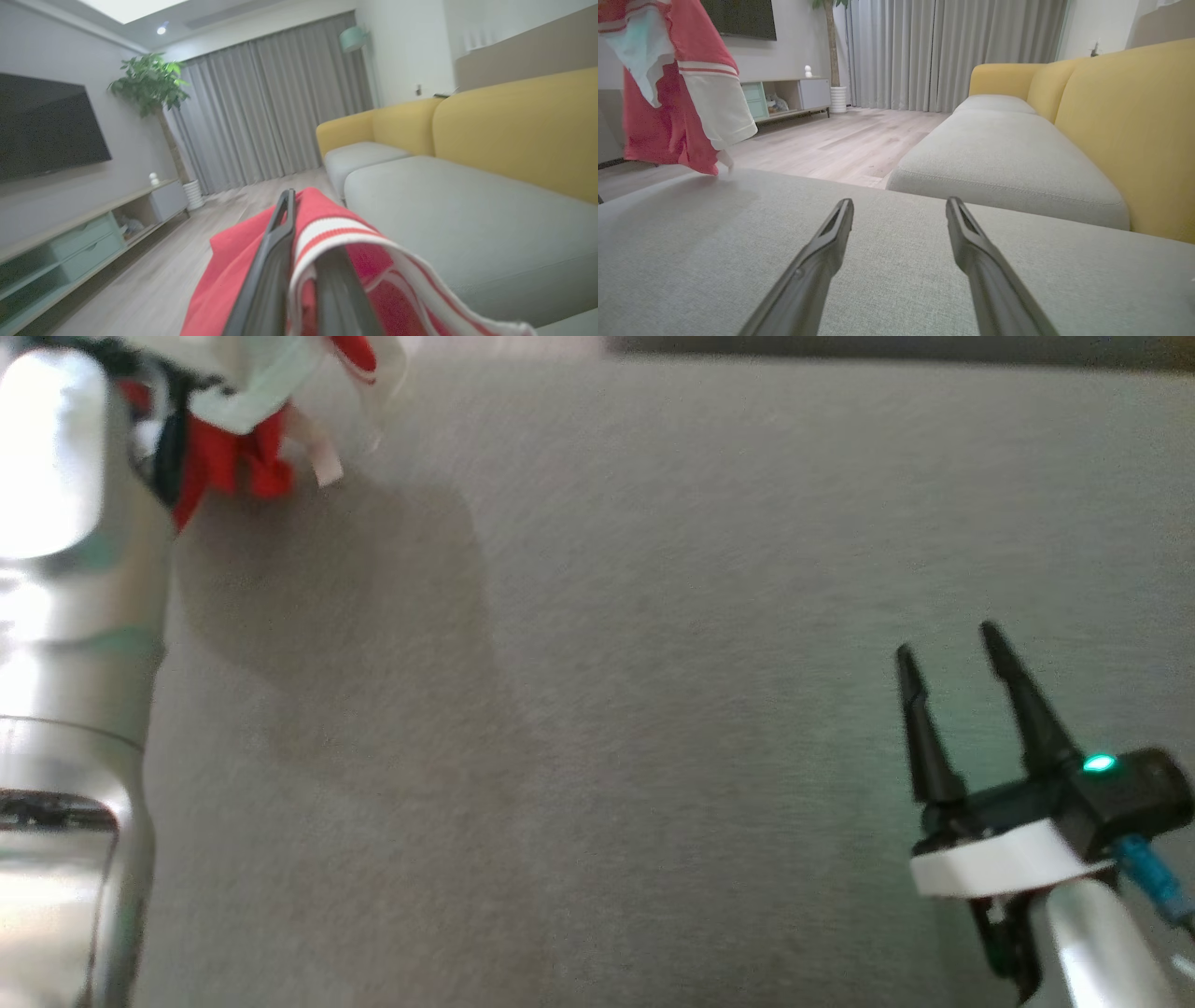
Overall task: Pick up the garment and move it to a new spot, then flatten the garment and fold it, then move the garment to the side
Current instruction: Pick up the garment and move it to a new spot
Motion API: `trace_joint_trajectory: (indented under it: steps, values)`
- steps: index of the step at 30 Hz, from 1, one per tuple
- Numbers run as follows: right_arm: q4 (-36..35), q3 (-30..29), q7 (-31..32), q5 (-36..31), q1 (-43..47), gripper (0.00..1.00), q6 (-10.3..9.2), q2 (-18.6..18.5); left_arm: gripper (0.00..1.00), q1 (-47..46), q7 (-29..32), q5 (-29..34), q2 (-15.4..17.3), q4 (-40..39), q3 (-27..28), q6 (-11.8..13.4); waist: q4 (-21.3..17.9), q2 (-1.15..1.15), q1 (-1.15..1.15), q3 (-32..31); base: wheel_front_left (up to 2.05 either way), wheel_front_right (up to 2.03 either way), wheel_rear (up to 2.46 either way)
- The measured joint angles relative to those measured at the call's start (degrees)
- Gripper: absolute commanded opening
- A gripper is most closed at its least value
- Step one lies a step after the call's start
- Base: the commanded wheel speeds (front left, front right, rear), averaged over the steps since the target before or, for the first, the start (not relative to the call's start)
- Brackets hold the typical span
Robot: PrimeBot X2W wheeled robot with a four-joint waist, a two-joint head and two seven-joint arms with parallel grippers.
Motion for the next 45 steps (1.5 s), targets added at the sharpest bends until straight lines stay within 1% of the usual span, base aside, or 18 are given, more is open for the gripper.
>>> trace_joint_trajectory:
  steps: [3, 6, 11, 14, 18, 19, 20, 23, 25, 27, 29, 32, 34, 38, 43, 44, 45]
  values:
    - [-0.03, 0.52, 0.01, 0.01, 1.36, 1.00, 0.00, 1.58, 0.00, -0.20, 1.92, -2.98, -0.47, -4.28, -4.67, 0.00, -3.26, 0.00, 0.00, -3.20, 0.00, 0.00, 0.00]
    - [-0.09, 1.05, 0.01, 0.36, 2.65, 1.00, 0.00, 2.52, 0.00, -0.27, 4.52, -6.39, -0.78, -8.61, -8.92, 0.00, -7.35, 0.00, 0.00, -5.43, 0.00, 0.00, 0.00]
    - [-0.29, 2.44, 0.11, 0.52, 2.93, 1.00, 0.00, 3.19, 0.00, 0.77, 7.53, -10.47, -0.71, -14.62, -13.54, 0.00, -14.31, 0.00, 0.01, -7.43, 0.00, 0.00, 0.00]
    - [-0.57, 3.00, 0.15, 0.70, 2.84, 1.00, 0.00, 3.94, 0.00, 5.28, 8.10, -12.01, -0.83, -16.30, -16.23, 0.00, -18.09, 0.00, 0.01, -7.49, 0.00, 0.00, 0.00]
    - [-0.49, 3.86, 0.15, 1.34, 2.53, 1.00, 0.00, 4.26, 0.00, 16.33, 6.32, -13.01, -2.22, -14.95, -20.28, 0.00, -21.94, 0.00, 0.02, -6.07, 0.00, 0.00, 0.00]
    - [-0.29, 4.13, 0.15, 1.51, 2.52, 1.00, 0.00, 4.31, 0.20, 19.22, 4.85, -12.77, -2.86, -13.84, -21.56, 0.00, -22.51, 0.00, 0.02, -5.40, 0.00, 0.00, 0.00]
    - [0.13, 4.52, 0.15, 1.53, 2.46, 1.00, 0.00, 4.35, 1.00, 21.98, 3.42, -12.26, -3.48, -12.15, -22.85, 0.10, -22.99, 0.00, 0.03, -4.68, 0.00, 0.00, 0.00]
    - [1.64, 5.89, 0.15, 1.86, 1.69, 1.00, 0.00, 4.76, 1.00, 29.67, 0.07, -10.35, -4.75, -6.58, -25.61, 2.01, -24.43, 0.00, 0.04, -3.29, 0.00, 0.00, 0.00]
    - [1.97, 6.08, 0.15, 1.86, 1.38, 1.00, 0.00, 4.98, 1.00, 34.00, -1.18, -9.93, -5.76, -4.93, -25.52, 4.47, -24.89, 0.00, 0.04, -3.03, 0.00, 0.00, 0.00]
    - [2.23, 5.03, 0.16, 1.88, 1.66, 1.00, 0.00, 5.03, 1.00, 37.24, -1.48, -10.85, -6.99, -6.15, -23.73, 6.80, -24.44, 0.00, 0.03, -3.19, 0.00, 0.00, 0.00]
    - [2.72, 3.56, 0.16, 2.04, 2.35, 1.00, 0.00, 5.06, 1.00, 40.43, -1.49, -11.60, -7.89, -12.13, -20.58, 8.64, -23.54, 0.00, 0.03, -3.67, 0.00, 0.00, 0.00]
    - [4.20, 1.93, 0.16, 2.21, 5.25, 1.00, 0.00, 5.24, 1.00, 46.47, -1.52, -10.76, -8.57, -21.25, -16.71, 10.67, -21.94, 0.00, 0.02, -5.78, 0.00, 0.00, 0.00]
    - [5.03, 0.87, 0.18, 2.27, 8.02, 1.00, 0.00, 5.36, 1.00, 52.57, -1.52, -10.24, -8.76, -26.09, -13.97, 11.55, -20.55, 0.00, 0.01, -7.85, 0.00, 0.00, 0.00]
    - [5.59, -1.49, 0.24, 2.27, 12.05, 1.00, 0.00, 5.61, 1.00, 65.89, -1.52, -8.44, -8.73, -35.19, -7.90, 13.50, -16.56, 0.00, 0.01, -11.69, 0.00, 0.00, 0.00]
    - [4.67, -2.68, 0.24, 2.29, 13.59, 1.00, 0.00, 5.72, 1.00, 77.13, -1.54, -6.39, -8.83, -47.62, 0.54, 14.17, -12.63, 0.00, 0.00, -16.45, 0.00, 0.00, 0.00]
    - [4.36, -2.66, 0.24, 2.27, 14.34, 1.00, 0.00, 5.80, 1.00, 78.83, -1.59, -5.93, -8.89, -49.44, 1.70, 14.25, -11.98, 0.00, 0.00, -17.33, 0.00, 0.00, 0.00]
    - [4.36, -2.66, 0.24, 2.27, 14.34, 1.00, 0.00, 5.80, 1.00, 78.83, -1.59, -5.93, -8.89, -49.44, 1.70, 14.25, -11.98, 0.00, 0.00, -17.33, 0.00, 0.00, 0.00]
